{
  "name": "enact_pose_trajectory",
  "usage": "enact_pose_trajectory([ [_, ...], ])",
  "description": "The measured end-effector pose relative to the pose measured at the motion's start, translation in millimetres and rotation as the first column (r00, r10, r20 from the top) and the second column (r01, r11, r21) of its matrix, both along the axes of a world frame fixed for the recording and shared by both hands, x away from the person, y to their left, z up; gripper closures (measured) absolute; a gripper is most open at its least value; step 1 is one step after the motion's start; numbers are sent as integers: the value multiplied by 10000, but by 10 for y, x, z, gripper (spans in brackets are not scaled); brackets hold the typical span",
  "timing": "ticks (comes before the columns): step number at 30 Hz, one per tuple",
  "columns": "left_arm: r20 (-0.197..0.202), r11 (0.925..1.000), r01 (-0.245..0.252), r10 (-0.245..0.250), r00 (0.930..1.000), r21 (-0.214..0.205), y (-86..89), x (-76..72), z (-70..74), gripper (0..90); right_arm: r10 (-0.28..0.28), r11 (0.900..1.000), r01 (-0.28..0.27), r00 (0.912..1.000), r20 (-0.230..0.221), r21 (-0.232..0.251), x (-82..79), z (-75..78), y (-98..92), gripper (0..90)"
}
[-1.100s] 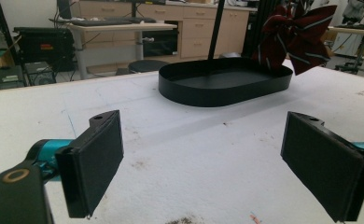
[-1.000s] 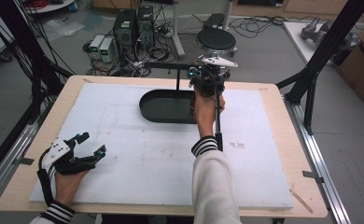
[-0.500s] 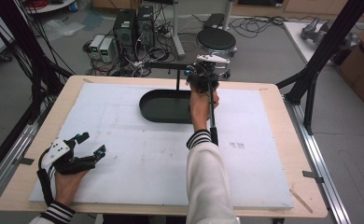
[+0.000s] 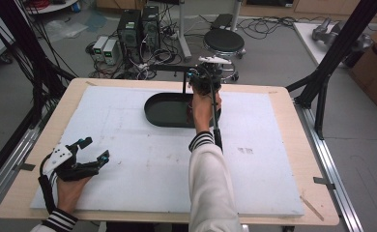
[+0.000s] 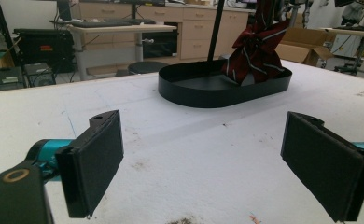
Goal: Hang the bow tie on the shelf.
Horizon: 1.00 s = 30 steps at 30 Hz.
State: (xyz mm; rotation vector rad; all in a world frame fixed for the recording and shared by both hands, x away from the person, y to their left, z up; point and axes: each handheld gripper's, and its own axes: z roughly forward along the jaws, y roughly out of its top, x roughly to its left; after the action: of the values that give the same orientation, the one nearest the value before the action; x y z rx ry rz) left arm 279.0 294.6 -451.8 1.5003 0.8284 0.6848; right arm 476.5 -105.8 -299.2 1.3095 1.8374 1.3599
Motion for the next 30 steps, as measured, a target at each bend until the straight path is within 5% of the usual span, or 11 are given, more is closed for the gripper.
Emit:
enact_pose_trajectory([
  [30, 6, 10000, 1, -1, 10000, 31, 1, 0, 0, 133, 804, 9947, -835, 9954, -520, -604, 91, -50, 118, 831],
])
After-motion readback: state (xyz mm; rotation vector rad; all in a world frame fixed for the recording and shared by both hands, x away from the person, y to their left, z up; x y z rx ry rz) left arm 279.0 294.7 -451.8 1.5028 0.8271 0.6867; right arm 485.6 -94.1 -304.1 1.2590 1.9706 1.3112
